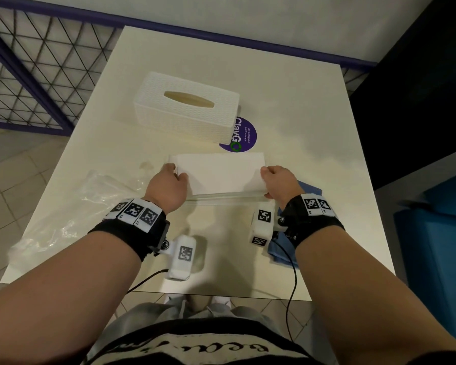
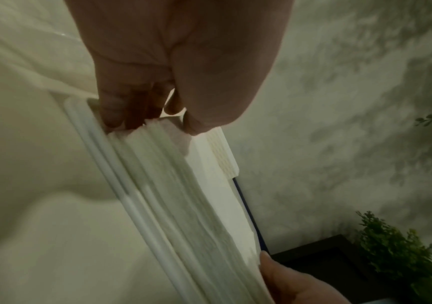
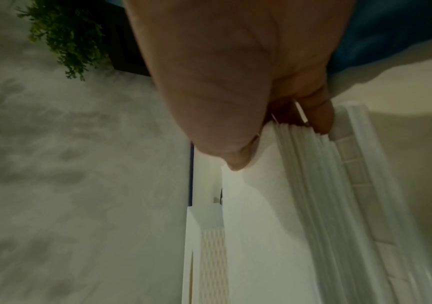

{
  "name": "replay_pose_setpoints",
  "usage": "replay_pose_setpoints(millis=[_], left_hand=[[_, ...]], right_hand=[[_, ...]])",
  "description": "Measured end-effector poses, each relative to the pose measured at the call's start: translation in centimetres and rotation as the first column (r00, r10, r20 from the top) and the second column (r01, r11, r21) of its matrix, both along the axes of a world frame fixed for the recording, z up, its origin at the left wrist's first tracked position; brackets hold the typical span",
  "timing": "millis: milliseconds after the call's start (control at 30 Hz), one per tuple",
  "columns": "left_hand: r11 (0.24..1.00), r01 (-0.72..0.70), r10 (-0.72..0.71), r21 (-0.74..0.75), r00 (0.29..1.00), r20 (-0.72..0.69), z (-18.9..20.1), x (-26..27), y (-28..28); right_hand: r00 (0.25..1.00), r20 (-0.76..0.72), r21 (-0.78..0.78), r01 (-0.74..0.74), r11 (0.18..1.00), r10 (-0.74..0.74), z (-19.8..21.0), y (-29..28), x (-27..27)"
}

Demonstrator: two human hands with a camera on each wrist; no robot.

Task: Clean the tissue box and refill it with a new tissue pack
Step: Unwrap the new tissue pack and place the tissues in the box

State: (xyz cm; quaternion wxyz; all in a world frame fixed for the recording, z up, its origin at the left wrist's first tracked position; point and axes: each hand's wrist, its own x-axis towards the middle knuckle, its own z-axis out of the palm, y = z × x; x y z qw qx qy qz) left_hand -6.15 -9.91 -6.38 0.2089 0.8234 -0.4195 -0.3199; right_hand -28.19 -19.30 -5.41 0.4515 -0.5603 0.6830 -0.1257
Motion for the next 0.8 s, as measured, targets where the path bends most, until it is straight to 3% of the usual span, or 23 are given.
replay_pose_setpoints(millis=[133, 333, 567, 700, 800], left_hand=[[0.996, 0.085, -0.086, 0.026, 0.995, 0.054, -0.5, 0.4, 0.0], [0.998, 0.06, -0.06, 0.017, 0.998, -0.018, -0.7, 1.3, -0.5], [0.998, 0.053, -0.053, 0.028, 0.998, 0.025, -0.8, 1.2, -0.6], [0.995, 0.064, -0.064, 0.077, 0.998, 0.008, 0.1, 1.1, -0.5], [0.993, 0.116, -0.117, 0.034, 0.992, 0.036, 1.9, 1.3, 0.8]], right_hand=[[1.0, 0.015, -0.005, -0.025, 1.0, 0.025, -0.1, 0.1, -0.3], [0.998, 0.014, -0.027, -0.059, 0.998, 0.059, -0.7, 0.5, -0.6], [0.993, -0.055, -0.076, -0.112, 0.991, 0.108, -1.9, 0.5, -0.9], [0.987, -0.061, -0.03, -0.15, 0.988, 0.148, -0.5, 0.5, -0.9], [0.972, -0.157, -0.042, -0.182, 0.982, 0.173, 1.4, -0.6, -1.2]])
